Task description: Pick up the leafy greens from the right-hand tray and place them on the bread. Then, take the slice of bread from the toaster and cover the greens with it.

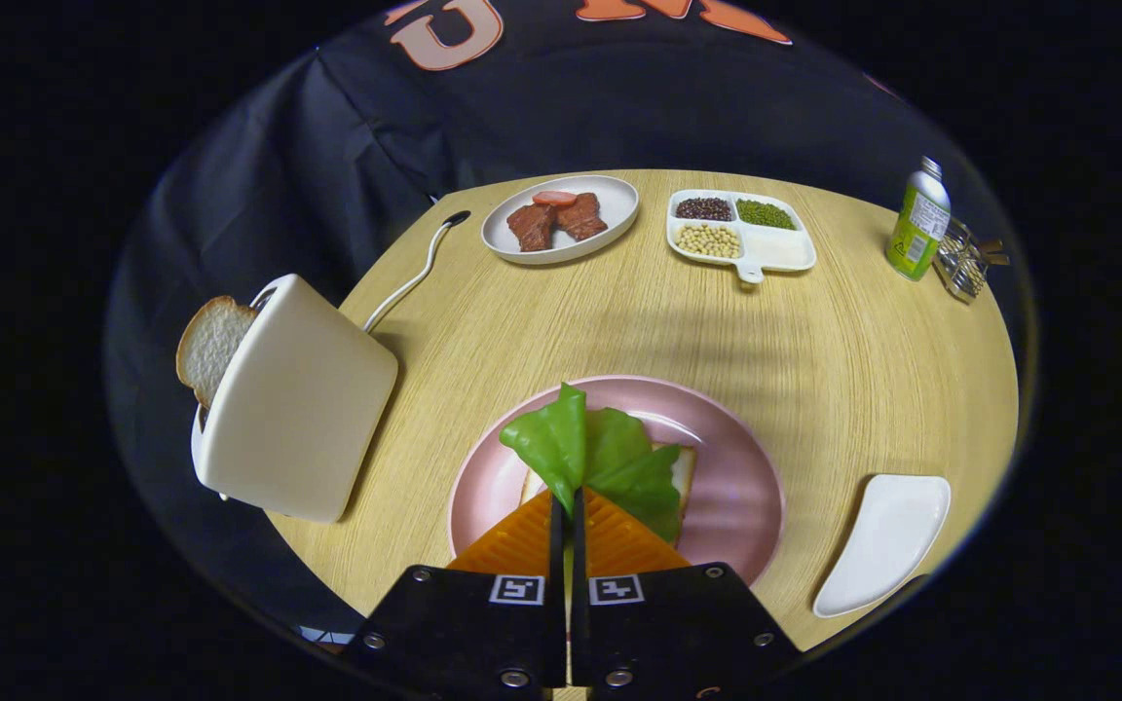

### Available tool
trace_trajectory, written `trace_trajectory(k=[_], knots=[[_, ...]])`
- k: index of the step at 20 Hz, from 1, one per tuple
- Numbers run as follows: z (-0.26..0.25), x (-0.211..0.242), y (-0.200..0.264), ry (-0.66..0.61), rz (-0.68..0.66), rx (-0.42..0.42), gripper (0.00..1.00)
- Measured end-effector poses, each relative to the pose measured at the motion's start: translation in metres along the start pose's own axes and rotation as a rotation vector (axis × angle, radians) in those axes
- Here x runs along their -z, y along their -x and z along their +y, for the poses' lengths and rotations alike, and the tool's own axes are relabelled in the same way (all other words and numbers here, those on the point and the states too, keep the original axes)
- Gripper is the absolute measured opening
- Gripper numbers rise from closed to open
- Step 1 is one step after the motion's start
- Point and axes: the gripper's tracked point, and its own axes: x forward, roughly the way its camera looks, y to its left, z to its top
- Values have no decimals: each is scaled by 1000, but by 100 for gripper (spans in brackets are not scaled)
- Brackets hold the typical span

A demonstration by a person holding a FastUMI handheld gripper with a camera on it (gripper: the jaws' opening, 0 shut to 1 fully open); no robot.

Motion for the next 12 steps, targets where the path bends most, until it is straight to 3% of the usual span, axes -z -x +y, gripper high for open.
trace_trajectory(k=[4,7,12], knots=[[5,0,-1,-19,9,-13,9],[7,-1,-1,-20,10,-6,32],[8,-20,16,-21,-43,13,55]])
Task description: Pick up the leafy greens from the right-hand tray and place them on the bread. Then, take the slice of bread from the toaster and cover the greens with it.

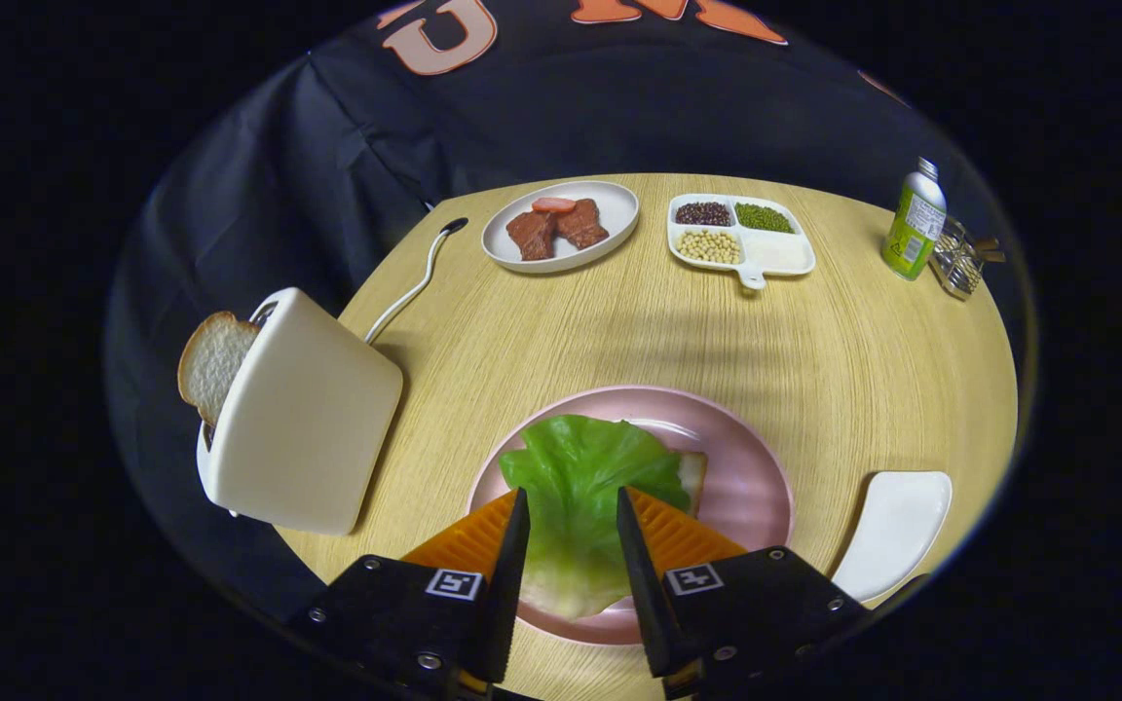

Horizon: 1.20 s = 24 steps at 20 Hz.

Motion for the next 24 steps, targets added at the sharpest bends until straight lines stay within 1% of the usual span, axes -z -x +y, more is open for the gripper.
trace_trajectory(k=[4,5,6,7,8,9,11,14,19,21,24], knots=[[20,-31,34,37,-75,-22,66],[29,-38,40,44,-90,-32,73],[41,-43,48,51,-97,-48,77],[51,-50,55,50,-105,-62,83],[59,-53,59,55,-108,-70,87],[64,-58,62,65,-111,-67,93],[80,-66,66,96,-115,-55,97],[115,-76,73,103,-108,-94,98],[179,-94,82,171,-111,-147,98],[203,-94,83,190,-92,-172,98],[226,-98,76,190,-65,-167,98]])
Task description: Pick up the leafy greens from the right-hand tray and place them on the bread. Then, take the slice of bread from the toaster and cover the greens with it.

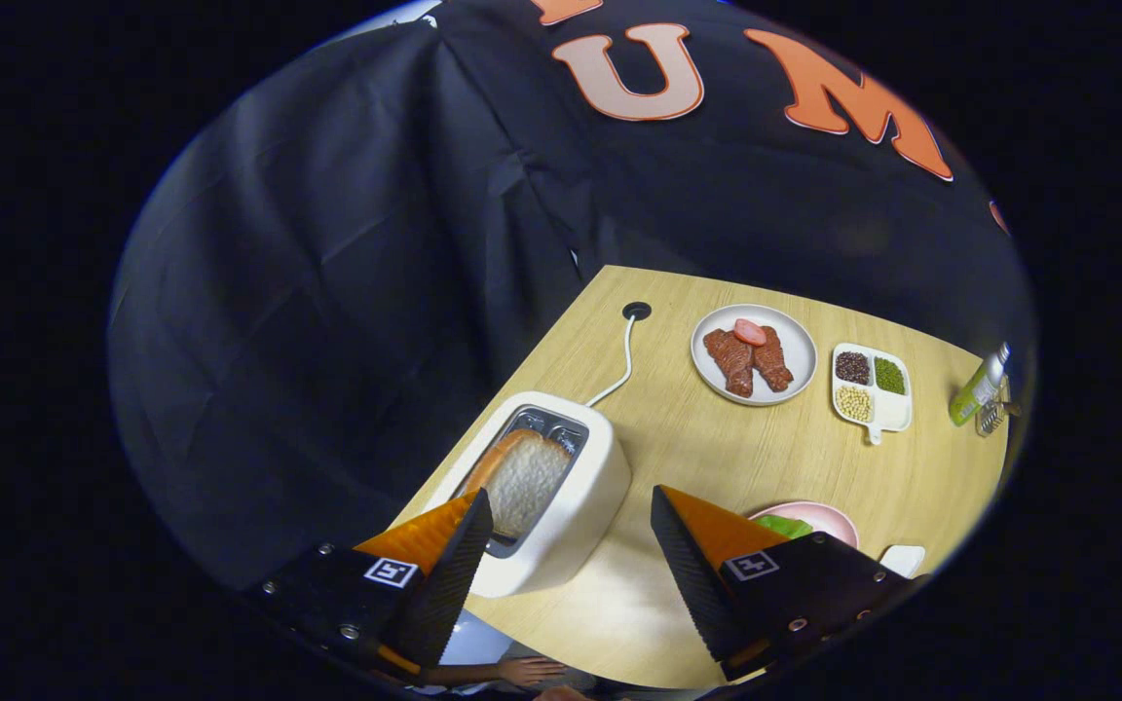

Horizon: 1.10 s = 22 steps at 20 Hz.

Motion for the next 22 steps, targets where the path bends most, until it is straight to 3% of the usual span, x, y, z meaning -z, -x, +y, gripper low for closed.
trace_trajectory(k=[4,12,19,22], knots=[[29,-7,-13,-5,28,-22,96],[45,12,-52,-6,126,35,92],[29,20,-74,-60,152,143,75],[22,25,-73,-91,174,169,61]])
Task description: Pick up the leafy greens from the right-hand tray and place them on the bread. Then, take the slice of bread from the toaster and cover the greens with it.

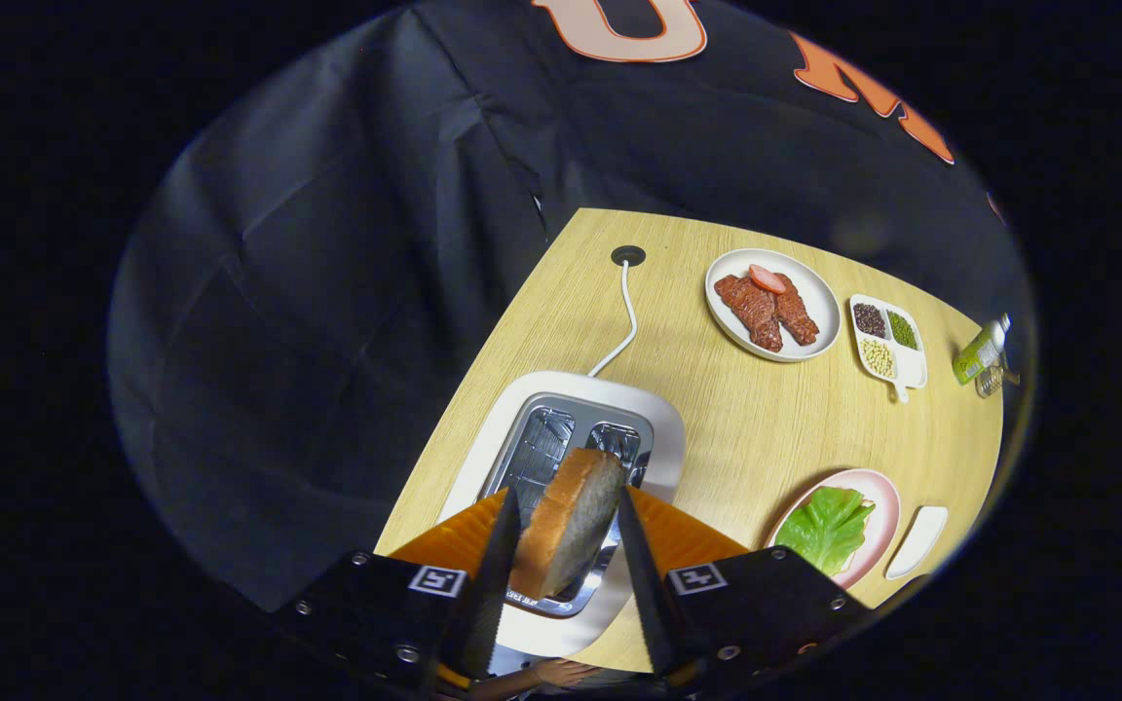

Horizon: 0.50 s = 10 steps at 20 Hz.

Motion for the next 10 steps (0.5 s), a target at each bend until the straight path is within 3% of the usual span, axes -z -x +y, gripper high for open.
trace_trajectory(k=[3,5,10], knots=[[2,0,-2,-36,0,-21,25],[3,-4,5,-58,-9,-42,17],[2,-21,42,-129,-71,-123,13]])
